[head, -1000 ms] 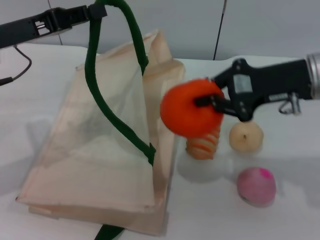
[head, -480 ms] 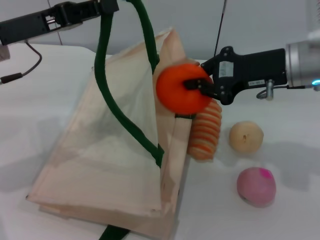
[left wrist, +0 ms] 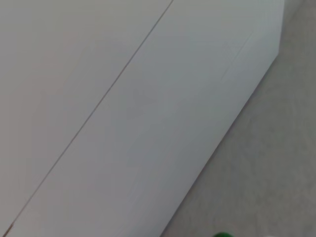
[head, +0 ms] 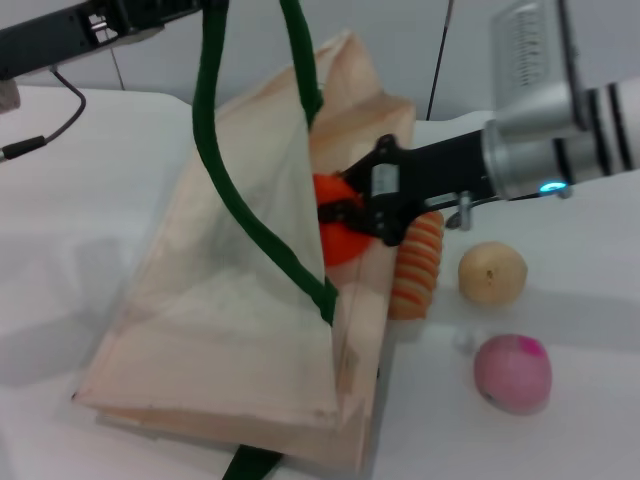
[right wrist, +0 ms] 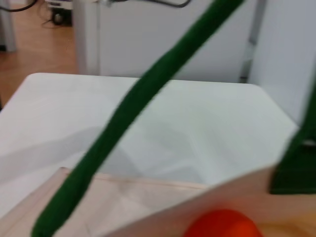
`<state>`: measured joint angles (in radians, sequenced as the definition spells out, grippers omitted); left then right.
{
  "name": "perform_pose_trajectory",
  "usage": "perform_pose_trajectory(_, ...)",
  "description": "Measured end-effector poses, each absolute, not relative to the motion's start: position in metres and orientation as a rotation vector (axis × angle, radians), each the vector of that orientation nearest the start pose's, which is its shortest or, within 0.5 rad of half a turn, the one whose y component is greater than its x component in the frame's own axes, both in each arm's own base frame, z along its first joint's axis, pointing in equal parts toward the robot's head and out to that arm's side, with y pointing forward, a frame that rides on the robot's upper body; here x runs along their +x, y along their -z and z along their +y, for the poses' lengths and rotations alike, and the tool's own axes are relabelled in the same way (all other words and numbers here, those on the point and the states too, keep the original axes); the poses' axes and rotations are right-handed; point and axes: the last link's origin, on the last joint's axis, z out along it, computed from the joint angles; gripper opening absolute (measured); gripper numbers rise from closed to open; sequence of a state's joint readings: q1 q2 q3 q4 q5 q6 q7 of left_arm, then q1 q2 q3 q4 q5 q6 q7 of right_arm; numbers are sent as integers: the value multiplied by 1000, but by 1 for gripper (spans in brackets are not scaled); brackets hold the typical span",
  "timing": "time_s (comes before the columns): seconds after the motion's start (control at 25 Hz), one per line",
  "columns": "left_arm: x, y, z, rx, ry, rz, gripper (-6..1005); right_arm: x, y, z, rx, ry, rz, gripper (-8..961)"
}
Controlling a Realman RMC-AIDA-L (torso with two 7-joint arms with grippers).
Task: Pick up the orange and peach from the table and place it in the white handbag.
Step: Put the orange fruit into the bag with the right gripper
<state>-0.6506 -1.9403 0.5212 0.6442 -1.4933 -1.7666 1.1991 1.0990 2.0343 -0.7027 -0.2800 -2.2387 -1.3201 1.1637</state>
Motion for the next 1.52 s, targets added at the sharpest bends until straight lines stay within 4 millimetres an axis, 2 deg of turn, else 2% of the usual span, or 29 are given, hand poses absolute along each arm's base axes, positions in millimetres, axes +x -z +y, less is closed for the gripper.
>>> perform_pose_trajectory(0.36, -205, -108, 373, -2463, 1422, -994, 145, 93, 92, 403, -3108, -352, -227, 59)
perform_pose_trajectory(0.6, -205, -105, 376, -2450, 1413, -1005, 145, 80, 98, 401, -3119, -357, -275, 60)
perform_pose_trajectory(0.84, -205, -102, 380, -2442, 1406, -1014, 145, 76, 101, 403, -3108, -354, -289, 60)
perform_pose_trajectory(1.12, -198, -101, 380, -2441, 1477, -996, 145, 75, 110, 409, -3060, -286, -270, 60)
perform_pose_trajectory(1.52, -194, -103, 382, -2437, 1516, -969, 146, 65, 123, 409, -3016, -268, -337, 59)
